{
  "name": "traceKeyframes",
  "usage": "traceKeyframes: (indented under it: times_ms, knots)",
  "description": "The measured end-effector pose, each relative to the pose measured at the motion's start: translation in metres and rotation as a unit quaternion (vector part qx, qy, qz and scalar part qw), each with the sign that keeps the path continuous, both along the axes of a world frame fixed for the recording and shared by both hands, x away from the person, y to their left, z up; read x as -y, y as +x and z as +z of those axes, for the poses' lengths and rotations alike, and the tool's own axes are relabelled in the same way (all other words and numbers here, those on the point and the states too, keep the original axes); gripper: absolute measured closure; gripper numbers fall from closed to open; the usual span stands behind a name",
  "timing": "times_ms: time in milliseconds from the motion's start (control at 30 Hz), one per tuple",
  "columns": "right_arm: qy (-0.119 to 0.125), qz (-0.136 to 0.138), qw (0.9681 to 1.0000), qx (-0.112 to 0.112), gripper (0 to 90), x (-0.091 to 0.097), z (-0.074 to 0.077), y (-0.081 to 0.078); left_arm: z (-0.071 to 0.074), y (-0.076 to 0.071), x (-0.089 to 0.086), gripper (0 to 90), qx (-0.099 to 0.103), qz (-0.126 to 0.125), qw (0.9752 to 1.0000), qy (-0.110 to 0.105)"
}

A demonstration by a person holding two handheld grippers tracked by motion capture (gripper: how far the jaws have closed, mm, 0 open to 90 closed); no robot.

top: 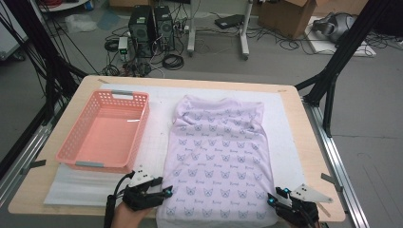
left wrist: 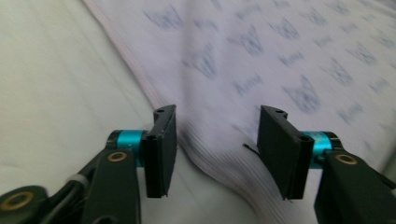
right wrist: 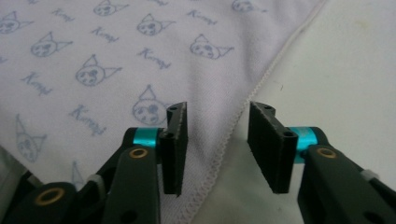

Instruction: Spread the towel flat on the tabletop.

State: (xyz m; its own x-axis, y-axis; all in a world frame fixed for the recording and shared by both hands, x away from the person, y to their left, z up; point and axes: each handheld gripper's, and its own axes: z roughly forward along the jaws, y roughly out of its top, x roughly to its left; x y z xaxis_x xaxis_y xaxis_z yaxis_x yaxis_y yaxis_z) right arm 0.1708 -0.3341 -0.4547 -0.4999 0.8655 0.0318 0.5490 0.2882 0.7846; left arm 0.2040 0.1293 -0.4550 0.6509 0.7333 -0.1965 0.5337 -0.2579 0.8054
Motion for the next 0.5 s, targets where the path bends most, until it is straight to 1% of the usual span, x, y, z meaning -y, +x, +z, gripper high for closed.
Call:
traceKeyframes:
  times_ms: [33,67,100,133,167,200,233,267,333,367,400,467,500]
  knots:
    - [0.001,-0.002,1.0000,-0.001,66.6,0.001,0.000,0.000,-0.001,-0.003,0.001,44.3,0.011,0.001,0.9999,0.008]
    - [0.004,0.003,1.0000,-0.005,81.5,0.002,0.001,0.000,-0.001,-0.005,0.003,47.0,0.021,0.008,0.9994,0.024]
    - [0.013,0.012,0.9998,-0.012,85.3,0.003,0.001,0.000,-0.001,-0.007,0.006,55.1,0.038,0.017,0.9980,0.047]
    - [0.009,0.011,0.9998,-0.011,86.5,0.002,0.002,0.000,-0.001,-0.008,0.005,65.9,0.044,0.007,0.9979,0.047]
    - [0.003,0.012,0.9999,-0.011,87.0,0.001,0.003,-0.001,-0.001,-0.008,0.004,82.3,0.032,-0.001,0.9989,0.033]
    - [-0.003,0.014,0.9998,-0.011,87.5,0.000,0.004,-0.002,0.000,-0.009,0.005,86.0,0.035,0.000,0.9986,0.039]
    - [-0.004,0.017,0.9998,-0.013,87.7,0.000,0.004,-0.003,0.001,-0.011,0.004,86.4,0.035,0.000,0.9984,0.045]
    - [-0.004,0.018,0.9997,-0.016,87.8,0.002,0.005,-0.005,0.002,-0.013,0.002,86.4,0.032,0.002,0.9985,0.045]
    - [0.002,0.023,0.9995,-0.024,87.9,0.007,0.006,-0.010,0.003,-0.021,-0.004,86.4,0.020,-0.001,0.9992,0.033]
    - [0.005,0.025,0.9993,-0.029,88.1,0.009,0.006,-0.013,0.004,-0.024,-0.006,86.4,0.018,-0.004,0.9993,0.032]
    - [0.005,0.029,0.9991,-0.031,88.1,0.011,0.007,-0.015,0.004,-0.028,-0.007,86.4,0.016,-0.008,0.9995,0.028]
    - [0.002,0.036,0.9985,-0.042,88.1,0.013,0.009,-0.022,0.005,-0.038,-0.008,86.0,0.011,-0.025,0.9994,0.021]
    - [-0.003,0.042,0.9979,-0.049,88.0,0.014,0.010,-0.025,0.005,-0.042,-0.008,84.8,0.009,-0.034,0.9992,0.022]
